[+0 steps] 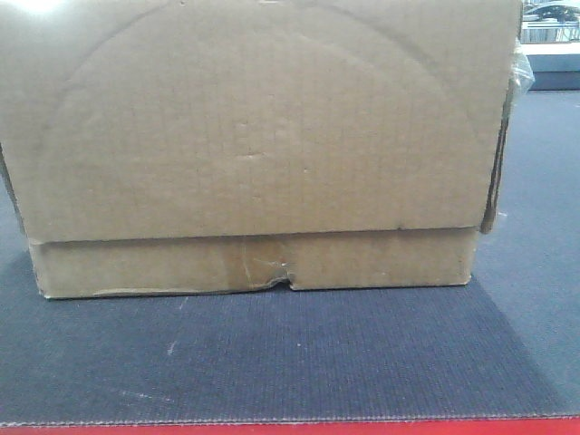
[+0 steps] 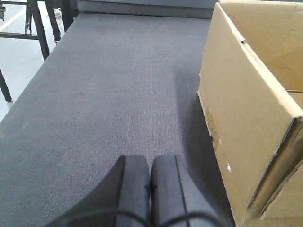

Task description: Grab carton from right shelf to conveyor

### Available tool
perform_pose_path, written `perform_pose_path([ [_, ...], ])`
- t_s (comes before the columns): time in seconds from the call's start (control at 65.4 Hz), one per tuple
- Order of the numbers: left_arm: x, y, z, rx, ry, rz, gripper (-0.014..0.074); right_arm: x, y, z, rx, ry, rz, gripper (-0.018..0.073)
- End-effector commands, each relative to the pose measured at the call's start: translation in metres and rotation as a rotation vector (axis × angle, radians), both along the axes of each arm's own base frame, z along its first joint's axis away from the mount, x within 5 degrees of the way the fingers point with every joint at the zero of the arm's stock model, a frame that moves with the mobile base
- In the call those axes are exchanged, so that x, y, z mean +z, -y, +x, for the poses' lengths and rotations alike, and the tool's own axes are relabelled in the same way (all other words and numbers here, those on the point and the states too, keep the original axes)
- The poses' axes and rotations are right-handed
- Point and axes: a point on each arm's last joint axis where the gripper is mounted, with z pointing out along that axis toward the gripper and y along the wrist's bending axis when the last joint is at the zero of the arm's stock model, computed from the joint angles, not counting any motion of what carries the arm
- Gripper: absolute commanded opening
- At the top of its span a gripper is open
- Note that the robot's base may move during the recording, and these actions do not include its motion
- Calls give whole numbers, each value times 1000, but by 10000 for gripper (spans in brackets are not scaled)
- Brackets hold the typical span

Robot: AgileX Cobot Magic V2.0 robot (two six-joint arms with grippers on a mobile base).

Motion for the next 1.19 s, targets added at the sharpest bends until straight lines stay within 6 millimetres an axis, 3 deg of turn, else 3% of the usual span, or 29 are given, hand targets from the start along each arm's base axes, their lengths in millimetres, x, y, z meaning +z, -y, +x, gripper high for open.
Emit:
perform_pose_path([
  [0.0,2,0,0,-4,27,4,5,2,1,-1,-8,28,-10,-73],
  [0.489,2,2,0,-10,26,-30,5,2,1,-1,-8,28,-10,-73],
  [0.673,1,4,-14,-22,104,-93,5,2,1,-1,-8,28,-10,-73],
  [0.825,-27,3,-21,-36,177,24,5,2,1,-1,-8,28,-10,-73],
  [1.07,-99,3,-26,-16,315,-1,5,2,1,-1,-8,28,-10,-73],
  [1.131,-99,3,-26,-18,373,2,5,2,1,-1,-8,28,-10,-73],
  [1.177,-105,3,-26,-16,302,1,5,2,1,-1,-8,28,-10,-73],
])
